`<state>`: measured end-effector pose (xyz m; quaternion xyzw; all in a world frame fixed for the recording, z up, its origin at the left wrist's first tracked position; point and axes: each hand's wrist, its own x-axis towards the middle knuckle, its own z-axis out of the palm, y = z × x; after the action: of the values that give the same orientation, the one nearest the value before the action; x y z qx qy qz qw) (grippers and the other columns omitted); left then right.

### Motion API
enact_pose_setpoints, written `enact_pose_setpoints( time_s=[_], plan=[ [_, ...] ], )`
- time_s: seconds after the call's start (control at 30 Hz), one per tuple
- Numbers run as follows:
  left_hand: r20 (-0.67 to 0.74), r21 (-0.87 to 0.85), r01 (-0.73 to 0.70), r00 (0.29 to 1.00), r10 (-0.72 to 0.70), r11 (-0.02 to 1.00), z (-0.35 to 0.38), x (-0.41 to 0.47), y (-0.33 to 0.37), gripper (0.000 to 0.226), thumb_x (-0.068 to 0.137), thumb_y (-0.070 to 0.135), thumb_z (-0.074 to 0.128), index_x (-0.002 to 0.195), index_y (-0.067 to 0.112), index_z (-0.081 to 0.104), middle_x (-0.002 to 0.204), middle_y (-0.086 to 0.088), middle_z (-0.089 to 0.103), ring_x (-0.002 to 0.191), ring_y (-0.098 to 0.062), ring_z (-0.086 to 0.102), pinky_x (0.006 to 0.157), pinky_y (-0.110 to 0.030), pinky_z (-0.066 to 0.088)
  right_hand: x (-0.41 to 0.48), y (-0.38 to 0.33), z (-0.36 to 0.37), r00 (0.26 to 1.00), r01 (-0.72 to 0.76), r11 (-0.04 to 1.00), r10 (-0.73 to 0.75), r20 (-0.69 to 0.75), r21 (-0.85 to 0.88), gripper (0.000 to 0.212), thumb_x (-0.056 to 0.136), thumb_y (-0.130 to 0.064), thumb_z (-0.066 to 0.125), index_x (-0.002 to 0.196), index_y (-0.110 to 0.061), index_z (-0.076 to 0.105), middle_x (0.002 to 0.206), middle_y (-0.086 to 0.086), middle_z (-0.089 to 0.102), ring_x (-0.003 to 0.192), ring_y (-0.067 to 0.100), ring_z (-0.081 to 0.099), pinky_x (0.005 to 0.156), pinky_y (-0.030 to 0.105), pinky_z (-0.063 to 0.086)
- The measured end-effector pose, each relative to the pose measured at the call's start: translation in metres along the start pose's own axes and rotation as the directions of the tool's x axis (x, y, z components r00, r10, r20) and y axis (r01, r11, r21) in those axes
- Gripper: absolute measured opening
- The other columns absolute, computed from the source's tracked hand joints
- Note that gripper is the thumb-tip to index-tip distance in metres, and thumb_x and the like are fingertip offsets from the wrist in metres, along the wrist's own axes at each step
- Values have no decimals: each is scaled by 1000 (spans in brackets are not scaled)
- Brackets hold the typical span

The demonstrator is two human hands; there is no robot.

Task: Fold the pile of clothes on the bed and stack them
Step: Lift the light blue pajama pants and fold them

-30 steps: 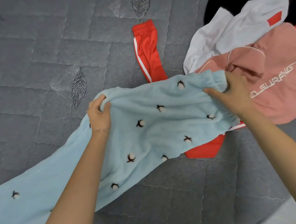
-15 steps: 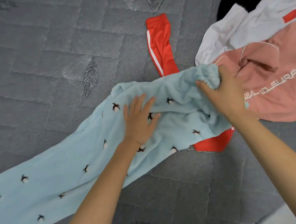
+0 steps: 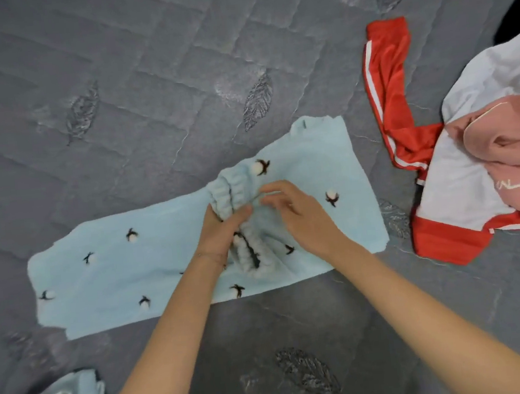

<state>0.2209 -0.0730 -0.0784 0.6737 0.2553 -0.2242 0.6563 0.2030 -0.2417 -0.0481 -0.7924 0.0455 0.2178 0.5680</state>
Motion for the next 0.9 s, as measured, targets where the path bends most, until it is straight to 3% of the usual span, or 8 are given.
enact_pose_setpoints(
  time_s=[0.1, 0.23, 0.4, 0.53, 0.63, 0.73, 0.83, 0.9],
  plan=[
    [-85, 34, -48, 995, 51, 998, -58, -12, -8, 46, 77, 34, 70, 120, 18, 59, 115, -3, 67, 107, -16, 64, 92, -37, 53, 2, 16, 29, 971, 158, 892, -218, -97, -423, 37, 92, -21, 47, 124, -10, 60, 128, 10, 59, 119, 30, 52, 104, 35, 37],
    [-247, 47, -97, 963, 105, 994, -144, -26, -10, 26, 89, 25, 65, 114, 15, 64, 106, -2, 70, 97, -13, 67, 78, -27, 56, 6, 27, 64, 994, 99, 767, -111, 21, -634, 72, 81, -58, 31, 142, -25, 44, 156, 8, 27, 145, 35, 18, 117, 47, 13],
    [-445, 59, -73, 891, 91, 996, -237, -34, -12, 11, 87, 27, 68, 94, 18, 66, 86, 4, 69, 74, -5, 67, 58, -16, 53, 15, 27, 100, 983, 145, 626, -180, 39, -766, 73, 83, -65, 30, 148, -30, 33, 161, 4, 12, 147, 27, -2, 116, 42, -13],
    [-580, 160, -32, 806, 120, 987, -288, -23, -32, 23, 83, 25, 73, 71, 14, 56, 74, 2, 59, 65, -7, 54, 61, -23, 46, 22, 29, 123, 990, 130, 590, -123, 70, -797, 77, 81, -72, 23, 150, -36, 25, 162, 1, 2, 147, 25, -11, 117, 45, -13],
    [-646, 233, -29, 742, 177, 972, -306, -12, -49, 33, 80, 26, 75, 76, -2, 58, 69, -9, 50, 64, -16, 43, 58, -30, 39, 27, 32, 133, 989, 142, 565, -118, 91, -813, 78, 82, -72, 22, 151, -35, 23, 162, 0, 1, 147, 26, -12, 117, 47, -12],
    [-727, 228, -89, 647, 230, 970, -313, -7, -55, 27, 78, 29, 76, 66, 13, 57, 63, 3, 51, 63, -12, 44, 57, -30, 40, 30, 32, 137, 983, 137, 579, -179, 38, -804, 73, 86, -69, 29, 149, -33, 29, 161, 1, 7, 148, 26, -6, 117, 47, -10],
    [-729, 340, -45, 618, 293, 939, -322, -7, -56, 21, 79, 35, 73, 79, 17, 62, 68, 6, 57, 61, -10, 48, 63, -31, 42, 35, 37, 136, 994, 58, 560, -110, -4, -826, 74, 86, -71, 27, 151, -37, 19, 162, 1, -2, 147, 25, -12, 114, 44, -15],
    [-669, 542, 76, 642, 375, 837, -326, -2, -61, 38, 82, 35, 71, 109, 10, 61, 98, -7, 65, 84, -20, 58, 78, -37, 46, 40, 43, 137, 998, 8, 521, 45, 37, -854, 74, 88, -73, 24, 151, -41, 2, 160, -1, -18, 145, 25, -22, 115, 49, -15]
  ],
)
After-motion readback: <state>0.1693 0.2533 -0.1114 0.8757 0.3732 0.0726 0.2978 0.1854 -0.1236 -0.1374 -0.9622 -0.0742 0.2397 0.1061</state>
